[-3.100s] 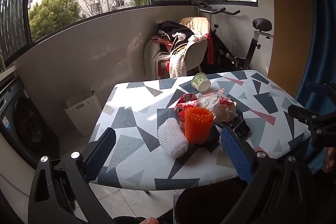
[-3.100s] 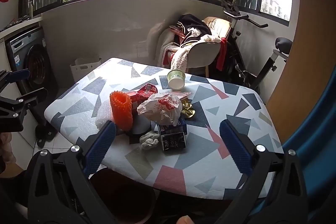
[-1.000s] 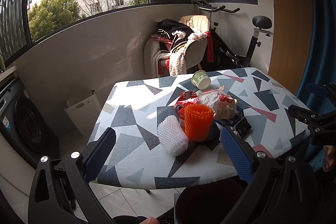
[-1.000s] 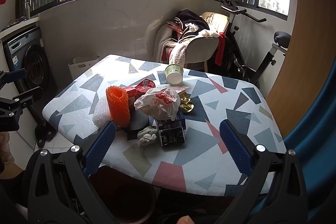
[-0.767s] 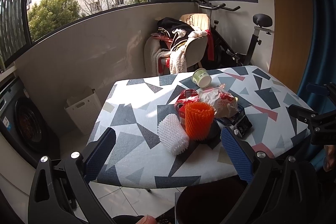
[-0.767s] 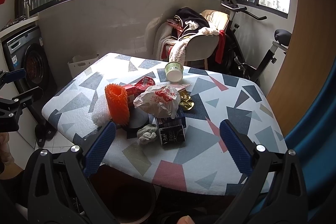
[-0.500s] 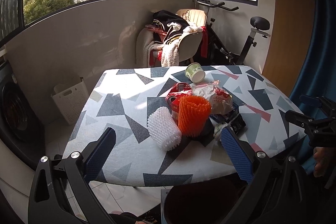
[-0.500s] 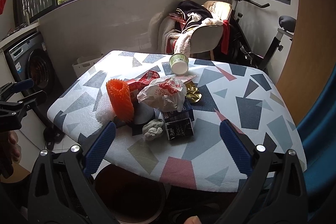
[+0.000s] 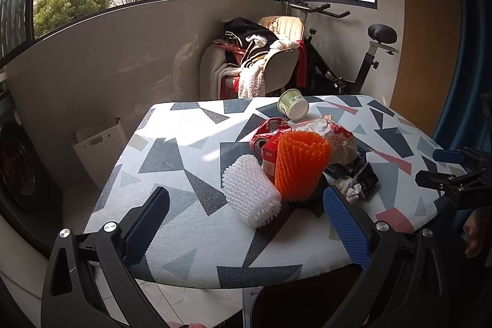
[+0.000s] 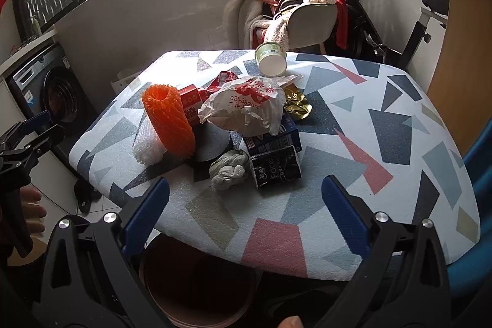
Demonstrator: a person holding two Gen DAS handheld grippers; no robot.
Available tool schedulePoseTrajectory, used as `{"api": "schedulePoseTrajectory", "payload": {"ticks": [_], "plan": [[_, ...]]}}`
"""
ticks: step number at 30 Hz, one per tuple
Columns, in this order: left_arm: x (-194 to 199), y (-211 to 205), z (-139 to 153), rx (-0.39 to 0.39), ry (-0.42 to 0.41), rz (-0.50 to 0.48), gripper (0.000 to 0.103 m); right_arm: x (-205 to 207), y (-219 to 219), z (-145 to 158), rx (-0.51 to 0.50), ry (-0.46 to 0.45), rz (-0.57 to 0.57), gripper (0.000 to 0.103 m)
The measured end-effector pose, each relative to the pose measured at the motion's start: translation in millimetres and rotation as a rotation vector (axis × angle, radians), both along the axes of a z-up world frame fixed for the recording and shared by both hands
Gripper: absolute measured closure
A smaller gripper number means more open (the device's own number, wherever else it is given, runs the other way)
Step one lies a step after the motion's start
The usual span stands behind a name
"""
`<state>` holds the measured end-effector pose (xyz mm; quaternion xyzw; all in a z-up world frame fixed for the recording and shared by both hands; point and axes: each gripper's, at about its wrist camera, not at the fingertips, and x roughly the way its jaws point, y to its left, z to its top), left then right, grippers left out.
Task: Collect trash
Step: 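Grasp the white foam net sleeve with the left tool while the right tool reaches the crumpled bag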
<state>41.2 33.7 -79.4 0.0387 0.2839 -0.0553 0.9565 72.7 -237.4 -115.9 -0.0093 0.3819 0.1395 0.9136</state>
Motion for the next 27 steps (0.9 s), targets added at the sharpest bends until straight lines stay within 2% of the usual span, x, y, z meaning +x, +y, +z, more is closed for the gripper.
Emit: {"api": "schedulePoseTrajectory", "payload": {"ticks": [2, 5, 8, 10, 12, 15, 18, 22, 27], "plan": [[2.7, 1.1, -5.0, 0.013, -0.015, 0.004, 0.005, 5.9, 7.5, -7.8, -0.056, 0.013, 0.015, 0.005], [13.1, 3.2, -17.3, 0.037, 0.03, -0.009, 0.005, 12.2, 16.7, -15.0, -0.042, 0.005, 0.062, 0.006], [21.3, 11.3, -24.2, -0.01, 0.084, -0.044, 0.005, 21.5, 31.5, -26.8, -0.04, 0.016, 0.125, 0.007], [25.7, 17.8, -28.3, 0.001, 0.09, -0.011, 0.005, 29.4, 43.5, -39.1, -0.045, 0.033, 0.162, 0.024], [32.2, 24.5, -33.9, 0.016, 0.105, 0.032, 0.005, 40.5, 50.1, -53.9, -0.003, 0.095, 0.19, 0.029], [38.8, 37.7, -40.4, -0.02, 0.121, 0.079, 0.005, 54.9, 56.7, -73.0, 0.084, 0.159, 0.215, 0.041], [43.2, 43.1, -45.1, -0.053, 0.128, 0.092, 0.005, 68.5, 59.6, -86.3, 0.078, 0.168, 0.185, 0.042], [49.8, 35.1, -50.6, -0.041, 0.156, 0.059, 0.005, 89.8, 51.9, -92.6, 0.126, 0.197, 0.086, 0.042], [57.6, 27.9, -53.1, -0.07, 0.17, 0.038, 0.005, 101.8, 55.5, -95.8, 0.056, 0.176, 0.034, 0.042]]}}
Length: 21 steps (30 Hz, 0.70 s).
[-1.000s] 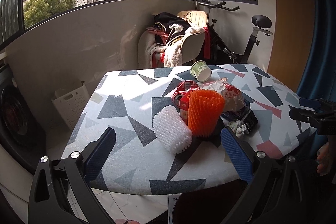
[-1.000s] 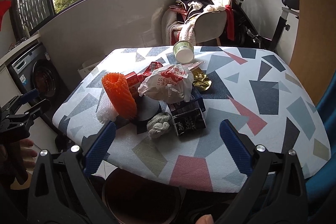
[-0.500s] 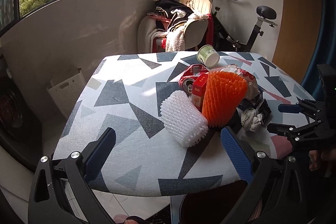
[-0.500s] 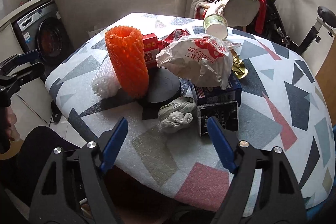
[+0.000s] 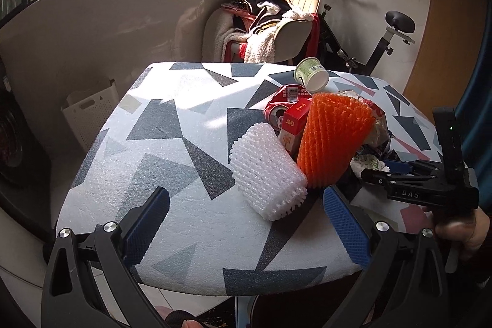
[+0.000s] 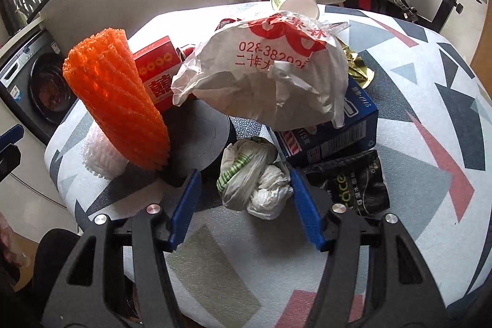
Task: Collect trash
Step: 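Grasp the white foam net sleeve with the left tool while the right tool reaches the crumpled bag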
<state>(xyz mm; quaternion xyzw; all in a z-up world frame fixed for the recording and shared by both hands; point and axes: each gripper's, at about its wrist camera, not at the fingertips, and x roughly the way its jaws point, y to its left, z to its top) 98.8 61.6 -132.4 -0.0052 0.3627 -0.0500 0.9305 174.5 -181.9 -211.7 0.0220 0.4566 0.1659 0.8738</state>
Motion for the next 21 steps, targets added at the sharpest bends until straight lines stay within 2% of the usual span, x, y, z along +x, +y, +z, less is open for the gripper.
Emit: {"api": "schedulePoseTrajectory", "payload": {"ticks": [2, 3, 8, 11, 15, 18, 21], "plan": [[1.7, -0.5, -2.2, -0.01, 0.005, 0.001, 0.005, 3.4, -0.2, -3.2, -0.001, 0.002, -0.005, 0.045], [1.1, -1.6, -2.9, -0.009, 0.002, 0.007, 0.005, 4.7, -1.3, -5.1, 0.006, 0.008, 0.0, 0.061], [2.0, -1.6, -5.6, -0.042, 0.0, 0.019, 0.008, -5.4, -4.0, 0.2, 0.026, -0.025, 0.039, 0.06], [8.8, -2.4, -9.9, -0.084, 0.02, 0.011, 0.022, -14.5, -12.9, 5.9, 0.078, -0.037, 0.037, 0.06], [29.6, 2.0, -20.6, -0.171, 0.091, 0.031, 0.037, -24.9, -24.3, 9.5, 0.102, -0.039, 0.026, 0.061], [50.3, 9.8, -26.3, -0.262, 0.141, 0.067, 0.045, -28.8, -33.7, 10.0, 0.101, -0.038, 0.004, 0.06], [66.3, 7.2, -30.2, -0.289, 0.154, 0.074, 0.05, -29.9, -41.2, 7.5, 0.112, -0.025, -0.003, 0.06]]}}
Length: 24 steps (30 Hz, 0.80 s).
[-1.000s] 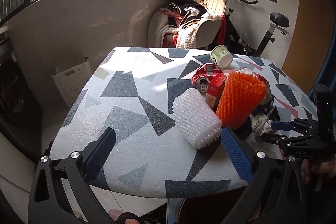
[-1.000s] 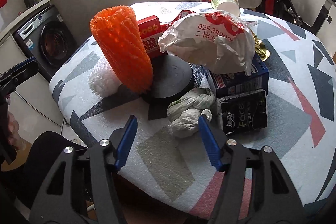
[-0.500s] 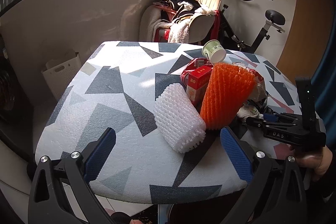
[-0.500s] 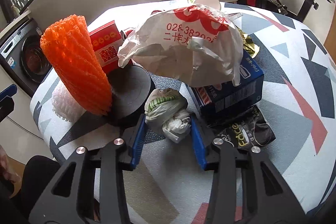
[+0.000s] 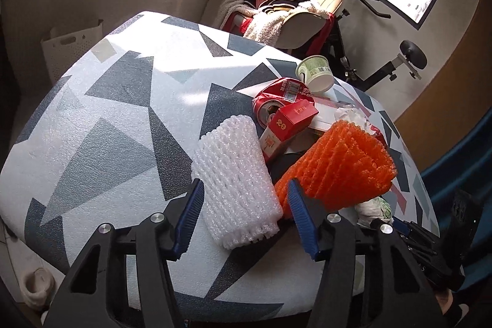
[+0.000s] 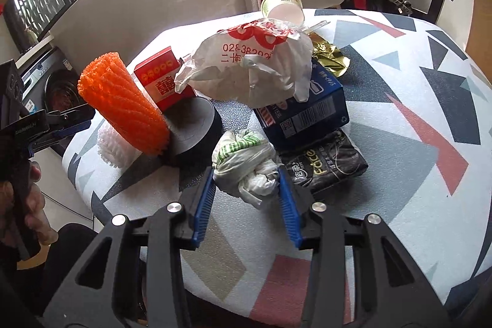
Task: Collect trash
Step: 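Grasp the white foam net sleeve with the left tool while the right tool reaches the crumpled bag, then drop the foam sleeve in the bin with left tool while right tool drops the crumpled bag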
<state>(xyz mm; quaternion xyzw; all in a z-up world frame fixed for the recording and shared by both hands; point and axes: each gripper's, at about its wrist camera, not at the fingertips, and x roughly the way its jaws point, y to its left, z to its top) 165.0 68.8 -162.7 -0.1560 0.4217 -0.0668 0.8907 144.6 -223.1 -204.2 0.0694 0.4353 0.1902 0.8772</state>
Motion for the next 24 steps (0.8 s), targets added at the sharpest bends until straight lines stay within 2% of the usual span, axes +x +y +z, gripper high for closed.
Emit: {"api": "schedulePoseTrajectory", "payload": {"ticks": [6, 8, 10, 12, 14, 16, 19, 24], "plan": [[33.5, 4.6, -26.4, -0.034, 0.09, 0.081, 0.051, -6.3, -1.3, -0.8, 0.004, -0.017, 0.011, 0.06], [41.8, 5.3, -39.5, -0.051, 0.11, 0.069, 0.051, -7.8, -0.6, -0.9, 0.005, -0.02, 0.013, 0.06], [42.9, 1.3, -45.8, -0.01, 0.1, 0.046, 0.054, -9.3, -1.0, -1.1, 0.01, -0.019, 0.016, 0.06], [39.1, 1.4, -44.6, -0.002, 0.07, 0.03, 0.068, -11.4, -0.5, -0.6, 0.008, -0.022, 0.021, 0.06], [35.6, 7.6, -41.2, -0.034, 0.064, 0.028, 0.072, -13.1, 0.0, -0.1, -0.001, -0.023, 0.027, 0.06], [32.7, 12.0, -33.6, -0.032, 0.054, 0.03, 0.073, -14.0, -0.4, 1.3, -0.001, -0.026, 0.028, 0.06], [24.6, 17.0, -17.2, 0.026, 0.017, 0.039, 0.074, -16.6, -0.9, 5.8, 0.004, -0.037, 0.025, 0.06], [8.8, 23.0, 3.3, 0.079, -0.014, 0.033, 0.074, -24.4, -1.5, 17.4, 0.002, -0.064, 0.028, 0.06]]}}
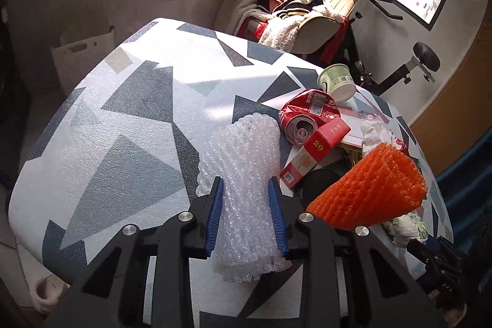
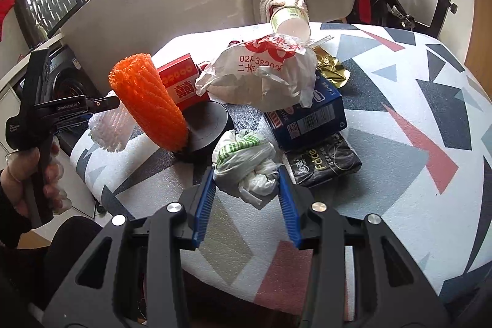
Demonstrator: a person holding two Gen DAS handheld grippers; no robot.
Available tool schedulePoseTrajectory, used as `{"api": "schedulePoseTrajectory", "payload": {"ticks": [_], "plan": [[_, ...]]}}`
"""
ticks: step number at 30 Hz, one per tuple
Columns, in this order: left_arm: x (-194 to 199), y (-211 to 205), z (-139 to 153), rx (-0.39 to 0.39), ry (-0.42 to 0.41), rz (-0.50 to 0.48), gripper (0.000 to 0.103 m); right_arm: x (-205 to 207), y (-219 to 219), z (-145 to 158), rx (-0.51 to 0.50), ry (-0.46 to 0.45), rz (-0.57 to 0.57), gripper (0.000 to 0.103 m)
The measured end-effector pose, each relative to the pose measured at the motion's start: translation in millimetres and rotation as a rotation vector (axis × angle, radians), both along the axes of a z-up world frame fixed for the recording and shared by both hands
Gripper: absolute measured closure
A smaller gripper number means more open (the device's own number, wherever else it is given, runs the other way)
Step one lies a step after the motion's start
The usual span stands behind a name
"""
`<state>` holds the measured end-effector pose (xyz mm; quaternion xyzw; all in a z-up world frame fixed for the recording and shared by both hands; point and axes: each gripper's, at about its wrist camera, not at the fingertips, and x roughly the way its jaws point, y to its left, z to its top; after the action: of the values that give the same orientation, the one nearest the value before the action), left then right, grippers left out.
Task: Collect trash
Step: 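Drop the foam sleeve in the bin with left tool while right tool drops the crumpled bag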
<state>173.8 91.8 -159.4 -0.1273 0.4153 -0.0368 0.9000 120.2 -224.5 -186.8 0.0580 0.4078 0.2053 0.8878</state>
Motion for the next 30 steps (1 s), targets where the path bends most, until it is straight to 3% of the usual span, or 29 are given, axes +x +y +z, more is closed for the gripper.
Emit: {"api": "schedulePoseTrajectory", "payload": {"ticks": [7, 15, 25, 28, 29, 30], "plan": [[-45.7, -6.4, 15.6, 0.052, -0.052, -0.05, 0.074, -21.9, -4.7, 12.3, -0.02, -0.021, -0.008, 0.061], [-120.2, -52.9, 22.5, 0.131, -0.122, -0.269, 0.074, -52.5, -12.2, 22.1, -0.032, -0.042, -0.018, 0.06], [-168.0, -109.8, -20.0, 0.086, -0.066, -0.534, 0.072, -82.5, -21.7, 17.2, -0.036, -0.032, -0.038, 0.06], [-169.1, -117.7, -33.2, 0.065, -0.021, -0.569, 0.057, -87.9, -21.9, 13.1, -0.038, -0.023, -0.04, 0.06], [-168.3, -117.6, -35.4, 0.069, -0.013, -0.571, 0.036, -89.4, -21.3, 11.0, -0.038, -0.019, -0.04, 0.06], [-169.1, -117.1, -35.4, 0.083, -0.025, -0.56, 0.022, -90.2, -20.6, 9.0, -0.039, -0.016, -0.039, 0.06]]}}
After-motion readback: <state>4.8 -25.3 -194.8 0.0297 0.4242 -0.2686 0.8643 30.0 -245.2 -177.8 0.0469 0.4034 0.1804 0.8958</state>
